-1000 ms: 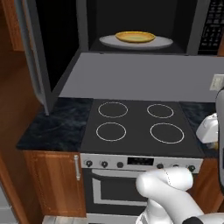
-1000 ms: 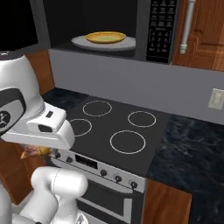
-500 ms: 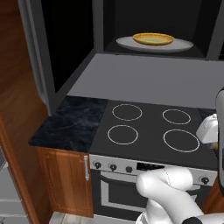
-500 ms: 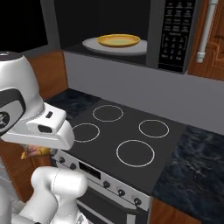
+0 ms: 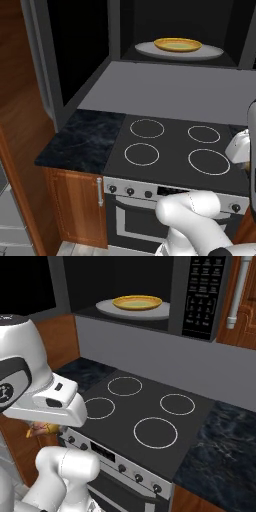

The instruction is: Transport the chicken drumstick from the fridge to the microwave and turn on the microwave.

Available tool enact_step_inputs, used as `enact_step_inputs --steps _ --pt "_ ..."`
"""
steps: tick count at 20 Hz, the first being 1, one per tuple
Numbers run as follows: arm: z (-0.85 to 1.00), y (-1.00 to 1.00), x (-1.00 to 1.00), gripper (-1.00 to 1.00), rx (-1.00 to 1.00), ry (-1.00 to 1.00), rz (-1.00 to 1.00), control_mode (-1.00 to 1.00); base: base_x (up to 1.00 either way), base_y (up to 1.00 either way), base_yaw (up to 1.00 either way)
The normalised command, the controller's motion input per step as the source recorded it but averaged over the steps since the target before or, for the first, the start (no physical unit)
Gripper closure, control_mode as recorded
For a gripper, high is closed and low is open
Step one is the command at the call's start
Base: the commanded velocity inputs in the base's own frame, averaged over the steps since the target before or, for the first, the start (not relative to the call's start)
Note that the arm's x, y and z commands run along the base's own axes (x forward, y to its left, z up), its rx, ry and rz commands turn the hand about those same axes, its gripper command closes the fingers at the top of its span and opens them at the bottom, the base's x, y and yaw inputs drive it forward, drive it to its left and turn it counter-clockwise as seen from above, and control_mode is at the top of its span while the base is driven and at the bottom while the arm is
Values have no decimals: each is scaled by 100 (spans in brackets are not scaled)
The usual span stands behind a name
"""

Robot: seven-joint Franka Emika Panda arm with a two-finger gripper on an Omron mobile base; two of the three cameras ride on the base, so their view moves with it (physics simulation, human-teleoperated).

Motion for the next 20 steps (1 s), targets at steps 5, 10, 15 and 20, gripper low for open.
enact_step_inputs --steps 5,10,15,20 --pt "0 0 0 100 0 0 0 100 28 0 9" --pt "0 0 0 100 0 0 0 100 0 0 0" --pt "0 0 0 100 0 0 0 -100 0 0 0" --pt "14 0 0 100 0 -3 0 -100 0 0 0"
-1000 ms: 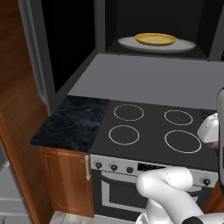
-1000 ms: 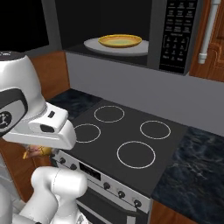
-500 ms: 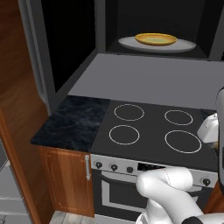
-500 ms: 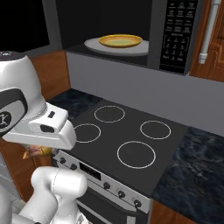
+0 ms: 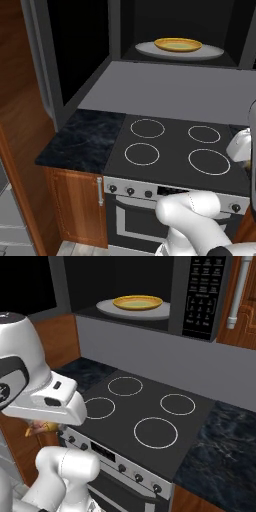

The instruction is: Transport the chicken drumstick from the fridge to the microwave and turn on the microwave.

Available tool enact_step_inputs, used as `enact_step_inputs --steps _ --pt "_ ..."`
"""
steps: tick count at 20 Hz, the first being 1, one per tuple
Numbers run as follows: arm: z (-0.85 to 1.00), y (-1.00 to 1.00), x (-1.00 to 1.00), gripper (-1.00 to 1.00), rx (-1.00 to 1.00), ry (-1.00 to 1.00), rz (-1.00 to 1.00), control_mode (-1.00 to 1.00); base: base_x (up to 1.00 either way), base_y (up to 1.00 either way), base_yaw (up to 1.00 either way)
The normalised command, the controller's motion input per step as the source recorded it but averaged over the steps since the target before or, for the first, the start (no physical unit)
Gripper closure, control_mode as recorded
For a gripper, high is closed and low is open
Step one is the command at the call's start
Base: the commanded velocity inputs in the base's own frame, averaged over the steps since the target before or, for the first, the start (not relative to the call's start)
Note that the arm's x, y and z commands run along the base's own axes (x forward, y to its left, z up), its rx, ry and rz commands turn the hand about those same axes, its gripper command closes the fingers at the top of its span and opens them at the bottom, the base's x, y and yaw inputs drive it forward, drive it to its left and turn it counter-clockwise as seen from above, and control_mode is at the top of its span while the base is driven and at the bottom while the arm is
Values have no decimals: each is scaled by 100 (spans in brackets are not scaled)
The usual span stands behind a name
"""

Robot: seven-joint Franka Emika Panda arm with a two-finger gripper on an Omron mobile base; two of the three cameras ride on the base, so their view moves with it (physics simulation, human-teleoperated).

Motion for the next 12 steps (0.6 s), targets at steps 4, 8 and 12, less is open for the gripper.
enact_step_inputs --steps 4,8,12 --pt "34 0 18 100 0 -17 8 -100 0 0 0" --pt "45 1 14 100 0 -23 8 -100 0 0 0" --pt "45 2 9 100 0 -23 7 -100 0 0 0"
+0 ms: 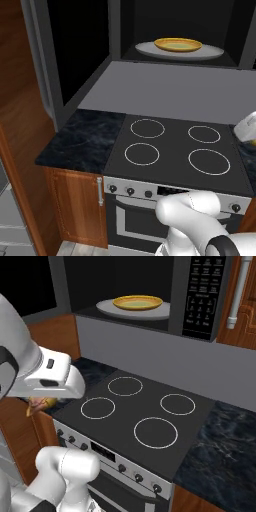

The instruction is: Transport the chicken drumstick from the fridge to the microwave and turn on the microwave.

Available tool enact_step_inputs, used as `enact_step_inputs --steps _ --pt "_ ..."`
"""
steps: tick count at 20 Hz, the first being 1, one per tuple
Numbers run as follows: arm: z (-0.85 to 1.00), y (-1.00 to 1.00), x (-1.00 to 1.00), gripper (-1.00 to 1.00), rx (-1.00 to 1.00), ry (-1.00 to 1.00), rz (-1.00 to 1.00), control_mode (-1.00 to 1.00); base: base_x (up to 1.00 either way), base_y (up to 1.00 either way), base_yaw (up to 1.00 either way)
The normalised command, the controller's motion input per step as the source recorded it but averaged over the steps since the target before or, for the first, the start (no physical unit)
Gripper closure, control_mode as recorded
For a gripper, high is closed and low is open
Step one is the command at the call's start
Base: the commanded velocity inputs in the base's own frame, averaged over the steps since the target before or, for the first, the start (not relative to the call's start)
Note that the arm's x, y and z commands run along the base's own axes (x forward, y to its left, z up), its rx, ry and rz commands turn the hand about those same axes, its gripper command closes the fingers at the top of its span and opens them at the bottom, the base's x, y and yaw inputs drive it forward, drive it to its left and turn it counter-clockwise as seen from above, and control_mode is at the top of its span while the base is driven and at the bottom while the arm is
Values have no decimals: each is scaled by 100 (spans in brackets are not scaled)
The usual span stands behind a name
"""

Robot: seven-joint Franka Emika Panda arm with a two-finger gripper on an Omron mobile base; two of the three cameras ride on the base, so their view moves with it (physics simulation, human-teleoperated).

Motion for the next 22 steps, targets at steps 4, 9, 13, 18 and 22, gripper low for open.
enact_step_inputs --steps 4,9,13,18,22 --pt "49 4 18 100 0 -22 5 -100 0 0 0" --pt "47 2 10 100 0 -19 1 -100 0 0 0" --pt "41 0 0 100 0 -19 0 -100 0 0 0" --pt "35 1 0 100 0 -19 0 -100 0 0 0" --pt "29 0 5 100 0 -18 0 -100 0 0 0"
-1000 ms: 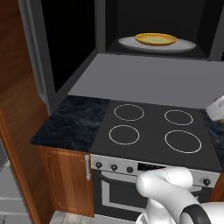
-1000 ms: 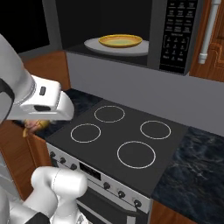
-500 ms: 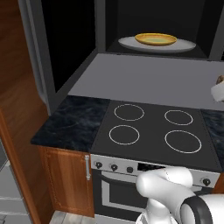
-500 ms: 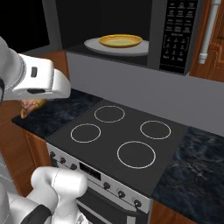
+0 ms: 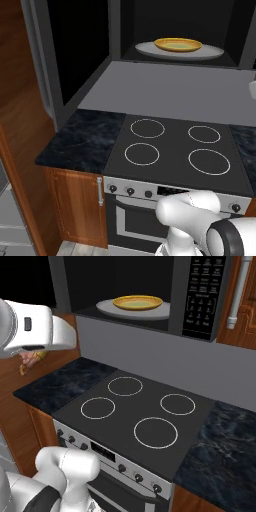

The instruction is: Transport the chicken drumstick from the fridge to the microwave and turn on the microwave.

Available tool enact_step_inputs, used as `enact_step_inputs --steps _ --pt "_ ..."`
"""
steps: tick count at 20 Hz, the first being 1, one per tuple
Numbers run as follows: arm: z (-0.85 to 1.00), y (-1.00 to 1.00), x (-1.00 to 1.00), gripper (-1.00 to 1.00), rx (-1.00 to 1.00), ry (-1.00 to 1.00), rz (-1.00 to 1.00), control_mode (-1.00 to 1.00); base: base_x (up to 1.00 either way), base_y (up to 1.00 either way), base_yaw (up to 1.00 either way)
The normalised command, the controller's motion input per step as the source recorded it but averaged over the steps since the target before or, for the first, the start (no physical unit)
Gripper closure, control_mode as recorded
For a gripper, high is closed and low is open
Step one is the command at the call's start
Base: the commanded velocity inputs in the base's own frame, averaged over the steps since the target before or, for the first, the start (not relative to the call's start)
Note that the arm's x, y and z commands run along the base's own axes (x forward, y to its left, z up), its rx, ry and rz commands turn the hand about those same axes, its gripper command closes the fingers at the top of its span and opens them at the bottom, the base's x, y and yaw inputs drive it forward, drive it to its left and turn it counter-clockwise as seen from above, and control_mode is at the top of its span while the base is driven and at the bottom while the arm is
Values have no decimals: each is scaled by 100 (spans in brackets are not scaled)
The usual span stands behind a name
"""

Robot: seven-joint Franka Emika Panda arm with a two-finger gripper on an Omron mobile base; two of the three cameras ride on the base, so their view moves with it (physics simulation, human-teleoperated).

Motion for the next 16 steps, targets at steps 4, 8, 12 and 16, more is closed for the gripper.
enact_step_inputs --steps 4,8,12,16 --pt "21 0 36 100 0 -11 0 -100 0 0 0" --pt "6 0 70 100 0 -6 0 -100 0 0 0" --pt "3 0 93 100 0 -3 0 -100 0 0 0" --pt "0 -1 94 100 0 0 -5 -100 0 0 0"
